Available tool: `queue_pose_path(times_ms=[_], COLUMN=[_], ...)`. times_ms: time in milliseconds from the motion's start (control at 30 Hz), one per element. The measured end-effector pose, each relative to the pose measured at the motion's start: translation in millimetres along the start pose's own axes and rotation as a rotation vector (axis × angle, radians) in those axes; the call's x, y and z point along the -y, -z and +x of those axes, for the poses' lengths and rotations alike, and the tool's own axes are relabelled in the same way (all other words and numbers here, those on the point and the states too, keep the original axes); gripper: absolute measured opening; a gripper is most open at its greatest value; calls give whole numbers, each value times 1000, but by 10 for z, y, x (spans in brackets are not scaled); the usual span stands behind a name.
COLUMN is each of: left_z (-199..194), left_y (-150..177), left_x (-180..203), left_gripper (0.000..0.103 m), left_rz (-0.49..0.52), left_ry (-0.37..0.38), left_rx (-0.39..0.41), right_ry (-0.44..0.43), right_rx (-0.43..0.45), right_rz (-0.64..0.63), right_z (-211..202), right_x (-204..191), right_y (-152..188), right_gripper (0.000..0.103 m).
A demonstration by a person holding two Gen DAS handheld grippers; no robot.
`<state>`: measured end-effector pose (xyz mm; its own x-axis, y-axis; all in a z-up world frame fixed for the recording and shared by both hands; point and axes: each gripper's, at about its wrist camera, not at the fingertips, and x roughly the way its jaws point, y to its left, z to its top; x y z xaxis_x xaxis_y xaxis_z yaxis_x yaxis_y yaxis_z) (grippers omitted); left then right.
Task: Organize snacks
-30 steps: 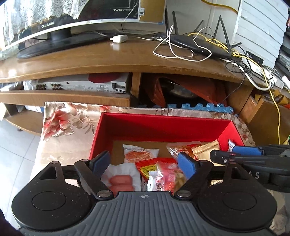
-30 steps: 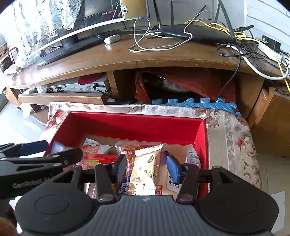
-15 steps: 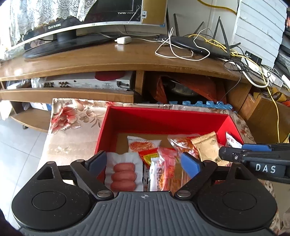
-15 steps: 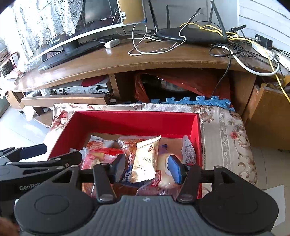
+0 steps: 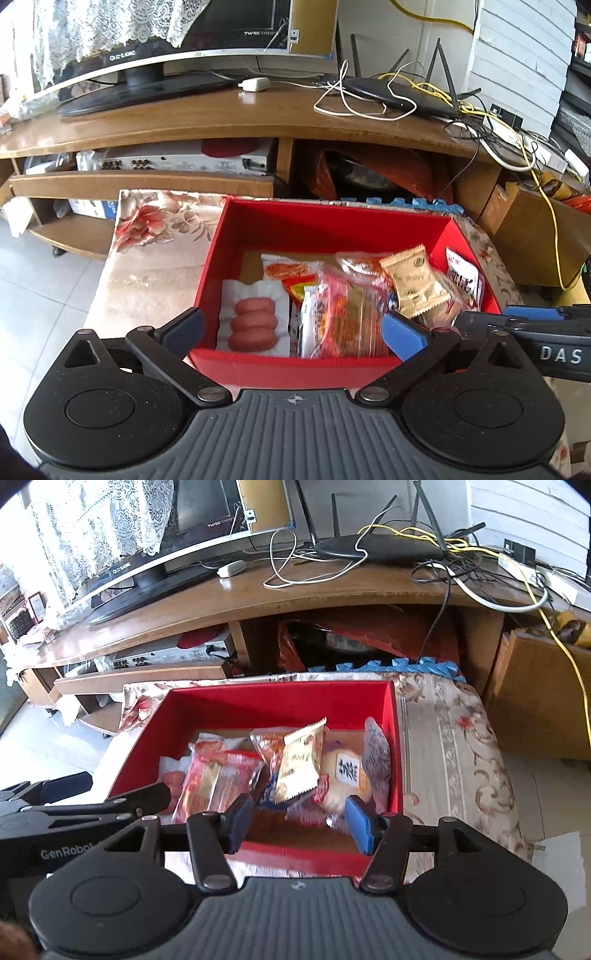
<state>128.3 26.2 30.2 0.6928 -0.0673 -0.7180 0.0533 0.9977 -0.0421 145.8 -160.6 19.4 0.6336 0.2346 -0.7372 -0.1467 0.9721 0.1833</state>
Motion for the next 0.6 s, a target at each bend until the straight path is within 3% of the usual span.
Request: queue_pose_path(times_ms=[300, 600], left_z=[-156, -230], left_y=[197, 356], left_x=[73, 140], left_gripper=[103, 103], left_rz=[23, 50], left_ry=[-40, -90], left_rx=[41, 12], right_ry=[-4, -3], right_rx=[-3, -11], right_rz=[9, 12], right_z=[-189, -306], right_x=[23, 41], right_y=[215, 392], right_gripper=[53, 53])
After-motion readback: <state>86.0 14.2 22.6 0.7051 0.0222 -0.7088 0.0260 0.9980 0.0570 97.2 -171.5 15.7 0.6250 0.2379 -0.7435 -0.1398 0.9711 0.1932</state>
